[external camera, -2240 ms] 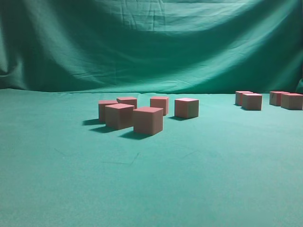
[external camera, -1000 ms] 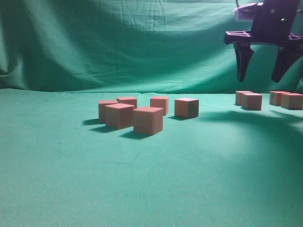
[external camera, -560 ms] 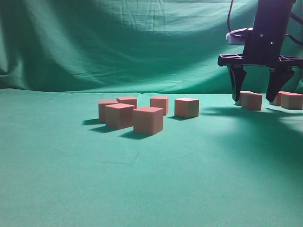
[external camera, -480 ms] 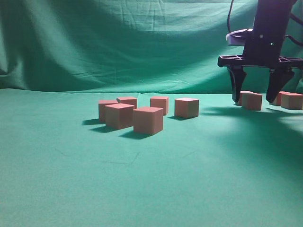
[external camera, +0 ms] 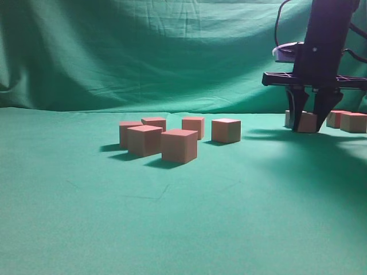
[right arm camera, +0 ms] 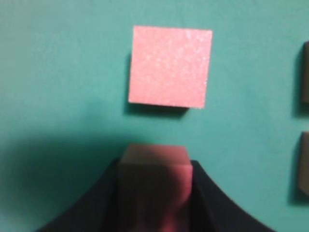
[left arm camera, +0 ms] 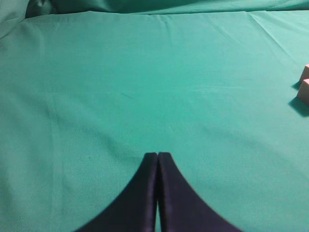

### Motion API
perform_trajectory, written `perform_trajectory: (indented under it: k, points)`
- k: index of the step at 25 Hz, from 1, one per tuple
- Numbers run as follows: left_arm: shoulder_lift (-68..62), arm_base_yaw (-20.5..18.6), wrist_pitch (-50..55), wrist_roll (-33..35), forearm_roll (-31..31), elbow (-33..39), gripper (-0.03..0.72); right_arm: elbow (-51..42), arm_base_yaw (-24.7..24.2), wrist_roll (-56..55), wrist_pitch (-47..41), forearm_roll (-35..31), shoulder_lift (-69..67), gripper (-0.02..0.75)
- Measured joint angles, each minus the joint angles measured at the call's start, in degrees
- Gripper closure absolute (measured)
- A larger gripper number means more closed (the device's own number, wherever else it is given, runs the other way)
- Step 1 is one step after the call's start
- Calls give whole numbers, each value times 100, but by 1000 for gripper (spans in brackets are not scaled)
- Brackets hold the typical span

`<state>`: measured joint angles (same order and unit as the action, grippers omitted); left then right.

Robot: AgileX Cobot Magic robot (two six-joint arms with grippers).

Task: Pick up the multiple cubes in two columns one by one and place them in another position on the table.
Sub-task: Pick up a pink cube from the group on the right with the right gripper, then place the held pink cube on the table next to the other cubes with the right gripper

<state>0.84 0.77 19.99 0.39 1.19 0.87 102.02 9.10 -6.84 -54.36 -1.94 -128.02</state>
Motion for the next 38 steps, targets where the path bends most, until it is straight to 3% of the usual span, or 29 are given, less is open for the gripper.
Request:
perform_trajectory:
  k: [12, 20, 29, 32, 38]
  points:
    - [0, 0, 0, 0, 0, 0, 688, 271, 134, 28, -1295, -86, 1557, 470]
    - [0, 0, 0, 0, 0, 0, 688, 202, 498, 825, -1688, -893, 2764, 470]
    - [0, 0, 0, 0, 0, 0, 688, -867, 2099, 904, -1746, -1033, 3827, 470]
    - [0, 0, 0, 0, 0, 0, 688, -986, 2710, 904, -1768, -1023, 3935, 470]
    - [0, 0, 0, 0, 0, 0, 688, -1026, 3465, 904, -1756, -1011, 3963, 470]
